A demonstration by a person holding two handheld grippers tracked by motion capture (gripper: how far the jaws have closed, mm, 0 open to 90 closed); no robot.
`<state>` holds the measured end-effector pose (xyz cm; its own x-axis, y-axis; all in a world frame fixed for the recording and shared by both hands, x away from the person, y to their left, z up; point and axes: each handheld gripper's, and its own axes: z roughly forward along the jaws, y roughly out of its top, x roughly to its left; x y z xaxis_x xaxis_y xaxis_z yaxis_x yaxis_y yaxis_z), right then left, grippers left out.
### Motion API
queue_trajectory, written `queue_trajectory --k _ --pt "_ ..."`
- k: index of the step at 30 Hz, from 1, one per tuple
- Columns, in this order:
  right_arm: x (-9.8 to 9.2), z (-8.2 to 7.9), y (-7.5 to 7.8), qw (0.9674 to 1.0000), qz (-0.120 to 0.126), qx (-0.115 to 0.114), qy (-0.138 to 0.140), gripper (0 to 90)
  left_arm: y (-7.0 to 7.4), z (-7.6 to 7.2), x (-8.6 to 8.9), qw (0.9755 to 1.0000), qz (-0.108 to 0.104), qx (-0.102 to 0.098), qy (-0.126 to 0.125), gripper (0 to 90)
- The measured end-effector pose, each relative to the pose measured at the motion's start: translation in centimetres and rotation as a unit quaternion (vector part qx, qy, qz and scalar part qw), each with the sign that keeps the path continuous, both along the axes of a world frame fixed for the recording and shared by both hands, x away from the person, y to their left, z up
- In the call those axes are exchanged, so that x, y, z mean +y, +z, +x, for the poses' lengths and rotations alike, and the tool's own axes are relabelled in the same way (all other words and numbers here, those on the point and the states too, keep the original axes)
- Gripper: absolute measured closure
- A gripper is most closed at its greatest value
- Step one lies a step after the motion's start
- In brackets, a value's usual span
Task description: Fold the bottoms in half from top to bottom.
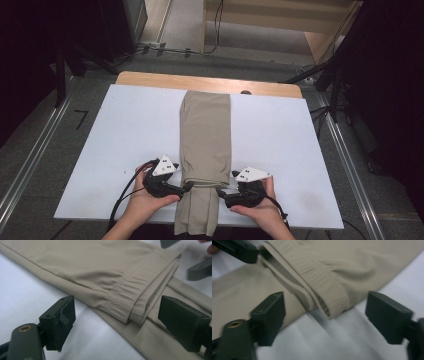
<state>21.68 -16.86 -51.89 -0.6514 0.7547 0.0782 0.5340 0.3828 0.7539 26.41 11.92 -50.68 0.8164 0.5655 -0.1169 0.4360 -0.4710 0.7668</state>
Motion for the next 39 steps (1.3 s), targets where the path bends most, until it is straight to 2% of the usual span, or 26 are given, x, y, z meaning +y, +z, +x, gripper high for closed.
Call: queue_trajectory --k 1,3,6,8,11,14,16,18,22,25,32,36,39 --pt "0.1 0.0 0.1 0.9999 -0.003 -0.008 -0.006 25.7 0.0 0.1 0.1 1.0000 -0.005 0.002 0.007 20.9" --pt "0.2 -0.1 -0.1 0.9997 -0.011 -0.008 -0.020 32.3 -0.1 0.3 0.3 0.9998 -0.010 0.015 0.010 30.2" --pt "0.2 -0.3 0.0 0.9994 -0.009 -0.017 -0.029 43.3 -0.1 0.2 0.4 0.9998 -0.014 0.013 0.001 46.3" --pt "0.1 -0.4 -0.1 0.9993 -0.003 -0.021 -0.032 50.5 0.0 0.1 0.4 0.9998 -0.016 0.011 -0.005 53.7" --pt "0.1 -0.4 -0.1 0.9993 0.003 -0.014 -0.036 62.5 0.0 0.1 0.4 0.9997 -0.023 0.006 -0.010 65.1" --pt "0.5 -0.4 -0.2 0.9993 -0.010 -0.011 -0.033 76.7 0.0 -0.1 0.2 0.9996 -0.020 -0.010 -0.016 78.7" --pt "0.7 -0.5 -0.2 0.9992 -0.015 -0.018 -0.031 81.1 0.1 -0.3 0.0 0.9995 -0.015 -0.018 -0.020 84.6" --pt "0.8 -0.7 -0.1 0.9992 -0.019 -0.021 -0.029 83.0 0.1 -0.4 0.0 0.9994 -0.014 -0.022 -0.023 85.8" --pt "0.6 -1.0 0.0 0.9994 0.007 -0.016 -0.029 83.6 0.7 -0.8 0.4 0.9992 -0.020 -0.021 -0.026 86.0" --pt "0.6 -1.9 0.4 0.9996 0.012 -0.019 -0.020 83.6 1.3 -1.6 0.6 0.9989 -0.023 -0.021 -0.034 86.0" --pt "0.3 -4.7 1.8 0.9992 0.026 -0.031 0.000 83.6 2.4 -4.3 1.2 0.9976 -0.041 -0.009 -0.055 85.9" --pt "0.2 -6.5 2.6 0.9988 0.026 -0.040 0.011 83.6 2.9 -6.0 1.6 0.9965 -0.050 0.002 -0.067 85.8" --pt "0.2 -8.0 3.0 0.9985 0.031 -0.041 0.019 83.6 3.2 -7.3 2.0 0.9959 -0.050 0.003 -0.076 85.7"
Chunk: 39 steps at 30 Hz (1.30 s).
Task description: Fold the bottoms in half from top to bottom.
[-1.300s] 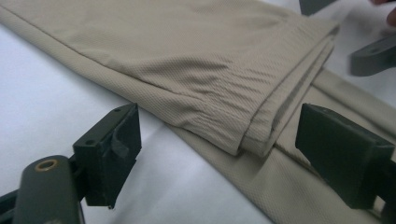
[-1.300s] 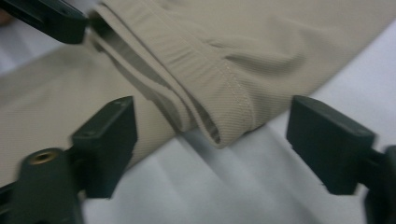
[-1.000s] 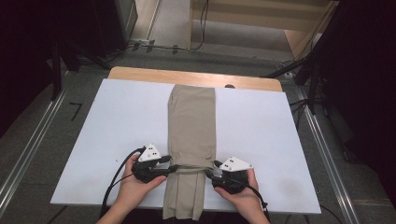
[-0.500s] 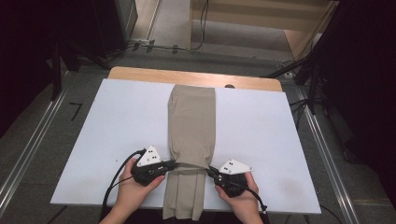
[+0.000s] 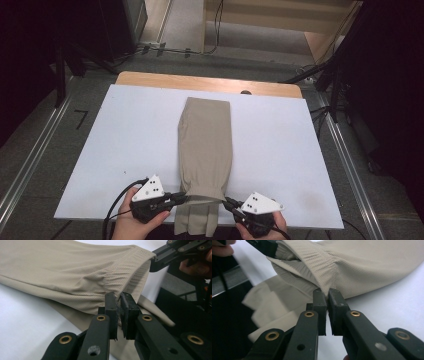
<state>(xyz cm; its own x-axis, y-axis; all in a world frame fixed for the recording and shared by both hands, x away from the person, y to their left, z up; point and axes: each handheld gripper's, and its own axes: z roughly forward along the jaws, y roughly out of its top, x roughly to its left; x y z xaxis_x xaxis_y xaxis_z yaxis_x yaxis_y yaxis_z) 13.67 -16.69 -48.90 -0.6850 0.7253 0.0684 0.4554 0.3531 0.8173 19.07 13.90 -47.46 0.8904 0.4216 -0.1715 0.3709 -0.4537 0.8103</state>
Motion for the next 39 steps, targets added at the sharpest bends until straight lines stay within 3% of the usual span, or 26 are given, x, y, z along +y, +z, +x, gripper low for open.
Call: queue_trajectory --k 11,12,14,15,16,17,19,20,23,26,28,35,39 --pt "0.4 -5.4 0.2 0.9992 0.008 0.023 0.032 84.0 0.7 -4.9 0.9 0.9993 0.021 -0.009 -0.030 85.7" --pt "0.2 -5.7 0.2 0.9990 0.016 0.026 0.031 80.9 0.7 -5.3 1.0 0.9992 0.010 -0.015 -0.036 85.0" --pt "0.1 -6.1 0.2 0.9982 0.029 0.033 0.041 54.2 0.7 -5.5 1.3 0.9987 -0.025 -0.008 -0.045 73.7" --pt "0.1 -6.2 0.3 0.9981 0.030 0.033 0.044 41.6 0.8 -5.4 1.4 0.9986 -0.036 0.003 -0.039 57.2" --pt "0.0 -6.2 0.3 0.9981 0.030 0.030 0.044 34.6 0.8 -5.1 1.4 0.9988 -0.038 0.004 -0.030 40.7" --pt "-0.1 -6.1 0.4 0.9983 0.031 0.025 0.043 27.4 0.7 -4.8 1.5 0.9989 -0.038 0.006 -0.027 29.8" --pt "-0.3 -5.7 0.8 0.9979 0.038 0.020 0.050 15.6 0.8 -4.0 1.6 0.9987 -0.045 0.016 -0.018 17.9" --pt "-0.4 -5.4 1.1 0.9978 0.042 0.016 0.050 13.6 0.9 -3.6 1.8 0.9980 -0.052 0.021 -0.029 13.5" --pt "-0.8 -4.6 2.0 0.9969 0.057 0.002 0.054 11.2 1.4 -2.2 2.0 0.9968 -0.067 0.020 -0.037 8.4" --pt "-1.3 -3.0 2.8 0.9971 0.066 -0.008 0.039 6.8 2.0 -0.5 2.0 0.9957 -0.080 0.016 -0.044 0.9" --pt "-1.6 -1.7 3.3 0.9974 0.064 -0.014 0.030 0.0 2.3 0.8 1.7 0.9967 -0.069 0.009 -0.041 0.8" --pt "-1.9 3.6 4.8 0.9976 0.058 -0.033 0.018 0.0 2.7 6.3 0.5 0.9975 -0.063 0.007 -0.032 0.0" --pt "-2.2 7.0 5.0 0.9978 0.055 -0.029 0.022 0.0 3.2 9.9 0.0 0.9977 -0.065 -0.004 -0.021 0.0"
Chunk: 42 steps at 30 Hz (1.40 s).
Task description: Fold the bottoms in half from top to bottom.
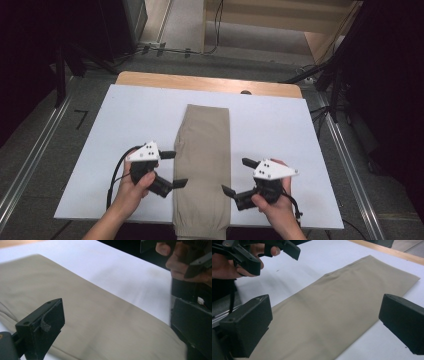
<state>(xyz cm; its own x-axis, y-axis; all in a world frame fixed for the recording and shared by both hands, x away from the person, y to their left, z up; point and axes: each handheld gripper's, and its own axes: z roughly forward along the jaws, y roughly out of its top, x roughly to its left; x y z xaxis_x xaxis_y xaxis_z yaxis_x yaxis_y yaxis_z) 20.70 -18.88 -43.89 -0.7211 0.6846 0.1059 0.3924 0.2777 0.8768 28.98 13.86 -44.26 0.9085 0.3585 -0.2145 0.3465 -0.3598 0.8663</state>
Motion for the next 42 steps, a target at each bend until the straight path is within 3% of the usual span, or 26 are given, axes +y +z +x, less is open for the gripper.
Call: queue_trajectory --k 4,7,12,16,24,28,29,33,35,38,42 --pt "-0.5 3.4 -0.2 0.9999 0.000 0.012 -0.008 0.0 0.2 3.4 -0.5 0.9998 0.000 -0.008 0.020 0.0" --pt "-0.9 5.9 -0.5 0.9996 -0.004 0.014 -0.022 0.0 -0.2 6.1 -0.8 0.9995 -0.001 0.005 0.030 0.0" --pt "-1.8 10.2 -1.2 0.9989 0.004 0.028 -0.038 0.0 -1.4 10.3 -1.6 0.9983 0.018 0.019 0.052 0.0" --pt "-2.0 13.4 -1.8 0.9979 -0.005 0.043 -0.047 0.0 -2.2 13.5 -2.0 0.9971 0.022 0.033 0.065 0.0" --pt "-2.2 18.8 -2.9 0.9965 -0.015 0.066 -0.049 0.0 -3.2 18.5 -3.0 0.9939 0.033 0.064 0.083 0.0" --pt "-2.4 21.2 -3.2 0.9955 -0.017 0.079 -0.050 0.0 -3.6 20.3 -3.4 0.9925 0.050 0.069 0.088 0.0" --pt "-2.4 21.9 -3.4 0.9947 -0.018 0.085 -0.054 0.0 -3.8 20.6 -3.5 0.9918 0.049 0.072 0.093 0.0" --pt "-2.1 23.9 -4.1 0.9925 -0.024 0.105 -0.058 0.0 -4.5 22.2 -3.8 0.9860 0.085 0.088 0.113 0.1" --pt "-1.9 24.7 -4.4 0.9912 -0.031 0.114 -0.060 0.0 -4.6 22.8 -3.8 0.9824 0.087 0.098 0.133 4.4" --pt "-1.6 25.7 -4.8 0.9892 -0.046 0.121 -0.070 7.6 -4.9 23.5 -3.9 0.9766 0.098 0.103 0.161 17.0" --pt "-1.8 26.9 -5.5 0.9850 -0.049 0.135 -0.096 19.4 -5.4 23.8 -4.3 0.9738 0.110 0.104 0.170 20.8"
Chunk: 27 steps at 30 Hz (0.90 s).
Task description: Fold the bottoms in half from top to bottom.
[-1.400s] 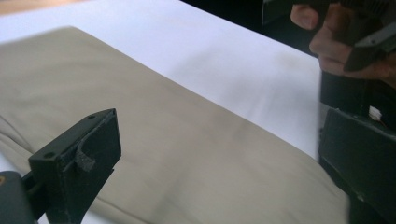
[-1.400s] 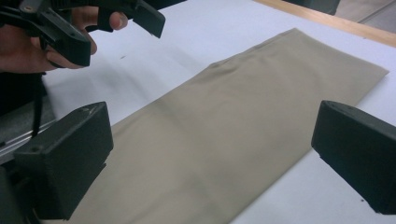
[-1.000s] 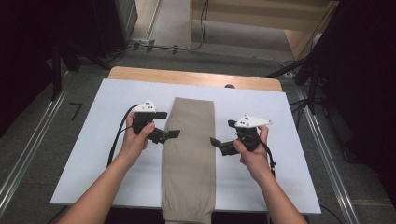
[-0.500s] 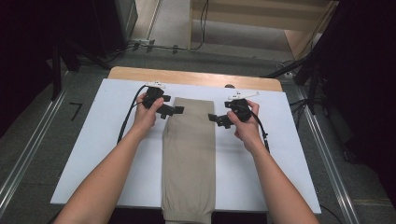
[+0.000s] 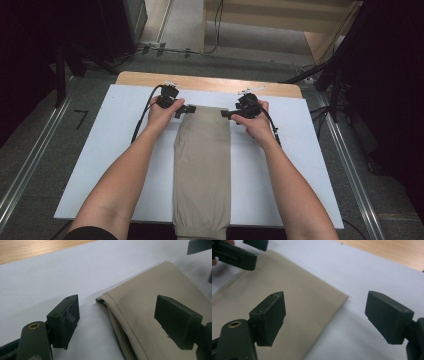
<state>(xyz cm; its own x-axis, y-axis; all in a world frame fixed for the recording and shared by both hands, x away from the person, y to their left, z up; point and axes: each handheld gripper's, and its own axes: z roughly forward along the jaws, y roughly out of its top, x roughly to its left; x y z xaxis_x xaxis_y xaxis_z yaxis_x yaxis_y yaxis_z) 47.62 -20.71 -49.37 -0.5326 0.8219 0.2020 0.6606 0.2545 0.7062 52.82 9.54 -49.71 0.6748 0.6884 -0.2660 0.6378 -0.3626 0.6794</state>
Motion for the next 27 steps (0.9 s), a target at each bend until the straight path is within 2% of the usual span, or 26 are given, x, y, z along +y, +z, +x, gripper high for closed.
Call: queue_trajectory --k 4,7,11,13,15,19,21,22,23,24,25,27 --pt "0.0 0.7 -1.1 0.9995 -0.022 0.017 -0.015 27.9 -0.4 0.2 -0.1 0.9999 0.012 0.001 0.011 28.5" --pt "0.1 1.0 -1.6 0.9993 -0.027 0.015 -0.020 33.1 -0.3 0.3 -0.1 0.9998 0.014 -0.001 0.015 34.5" --pt "0.5 1.2 -1.9 0.9988 -0.040 0.007 -0.027 36.1 -0.4 0.2 -0.3 0.9992 0.034 -0.017 0.013 40.5" --pt "0.6 1.3 -1.9 0.9987 -0.040 0.007 -0.030 38.1 -0.4 0.2 -0.3 0.9991 0.033 -0.019 0.020 43.8" --pt "0.8 1.3 -1.9 0.9990 -0.036 0.007 -0.027 42.8 -0.4 0.2 -0.4 0.9989 0.035 -0.020 0.023 47.1" --pt "1.5 1.1 -2.0 0.9991 -0.043 -0.004 -0.001 53.1 -0.4 0.0 -0.7 0.9990 0.038 -0.020 0.013 58.3" --pt "1.6 1.0 -2.0 0.9994 -0.035 0.000 0.004 60.5 -0.5 -0.1 -0.7 0.9989 0.039 -0.024 0.002 65.5" --pt "1.6 1.0 -2.0 0.9996 -0.027 0.004 0.005 65.9 -0.6 -0.1 -0.6 0.9994 0.029 -0.019 0.004 67.5" --pt "1.5 1.1 -2.1 0.9998 -0.016 0.010 0.008 72.5 -0.7 -0.1 -0.5 0.9999 0.016 -0.007 -0.002 72.9" --pt "1.4 1.1 -2.1 0.9997 0.000 0.022 0.012 78.5 -0.8 0.0 -0.4 0.9999 0.011 -0.004 -0.005 79.9" --pt "1.4 1.1 -2.2 0.9996 0.006 0.024 0.014 81.6 -0.7 0.0 -0.4 0.9999 0.009 -0.002 -0.006 82.0" --pt "1.4 1.0 -2.1 0.9996 0.005 0.024 0.015 84.7 -0.6 0.0 -0.6 0.9998 0.017 -0.005 -0.007 86.9"
